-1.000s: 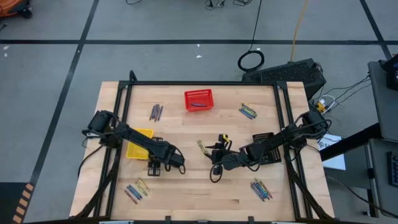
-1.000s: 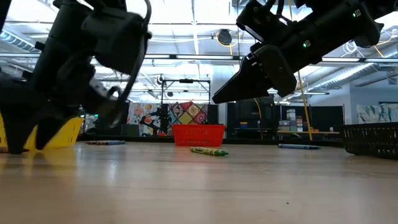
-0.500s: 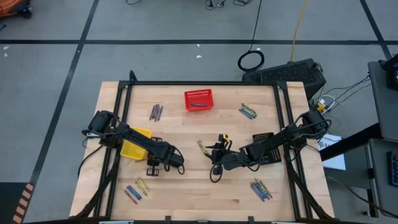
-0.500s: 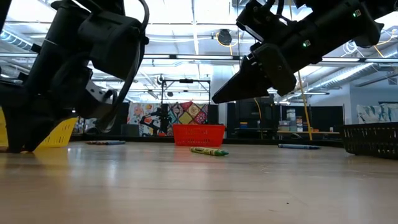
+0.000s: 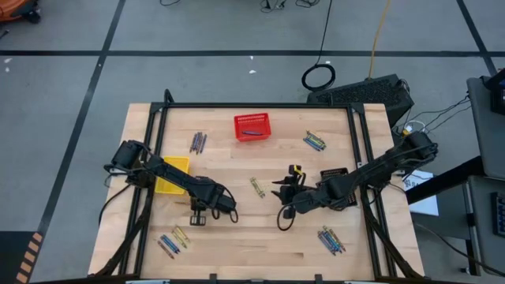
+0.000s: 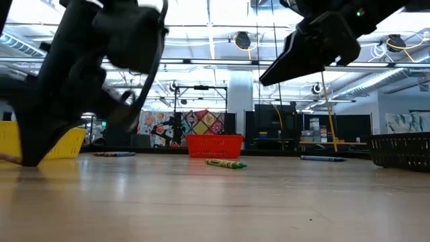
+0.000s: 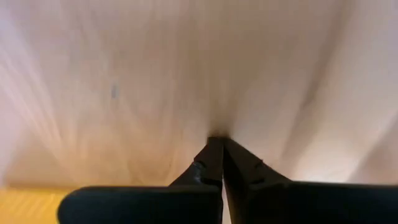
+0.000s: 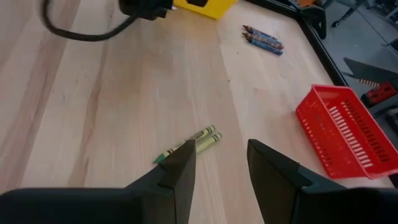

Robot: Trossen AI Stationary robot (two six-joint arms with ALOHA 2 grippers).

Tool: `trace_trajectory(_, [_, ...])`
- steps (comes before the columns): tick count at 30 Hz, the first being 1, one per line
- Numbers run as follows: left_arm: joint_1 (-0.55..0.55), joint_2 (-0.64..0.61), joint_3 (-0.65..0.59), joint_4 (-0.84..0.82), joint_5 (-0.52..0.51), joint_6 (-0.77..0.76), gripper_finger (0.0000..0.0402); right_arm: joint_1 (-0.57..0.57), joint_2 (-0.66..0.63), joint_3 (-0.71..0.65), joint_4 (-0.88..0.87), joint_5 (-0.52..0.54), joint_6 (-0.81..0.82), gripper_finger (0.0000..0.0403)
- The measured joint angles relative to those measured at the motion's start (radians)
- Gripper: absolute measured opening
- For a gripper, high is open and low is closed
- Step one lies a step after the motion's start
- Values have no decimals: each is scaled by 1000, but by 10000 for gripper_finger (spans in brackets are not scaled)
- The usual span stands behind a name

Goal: Sort crayons
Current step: Put the brown crayon into the yellow basket

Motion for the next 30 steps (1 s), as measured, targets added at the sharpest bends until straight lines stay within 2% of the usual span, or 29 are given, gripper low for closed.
trace_trajectory(5, [-17, -21, 83, 4, -4, -11, 0, 2, -26, 0, -37, 0, -1, 130])
trace_trajectory(10, [-29, -85, 151, 11, -88, -53, 0, 2, -26, 0, -87, 0, 18, 130])
trace_trajectory(15, [-26, -196, 155, 48, -176, -119, 0, 2, -22, -5, -143, 0, 104, 130])
trace_trajectory(19, [-24, -279, 154, 46, -265, -165, 0, 2, -4, -57, -74, 0, 128, 130])
trace_trajectory(23, [-9, -342, 154, 48, -310, -169, 0, 2, 12, -108, 17, 0, 141, 130])
trace_trajectory(30, [33, -373, 153, 46, -319, -165, 0, 2, 11, -141, 91, -1, 155, 130])
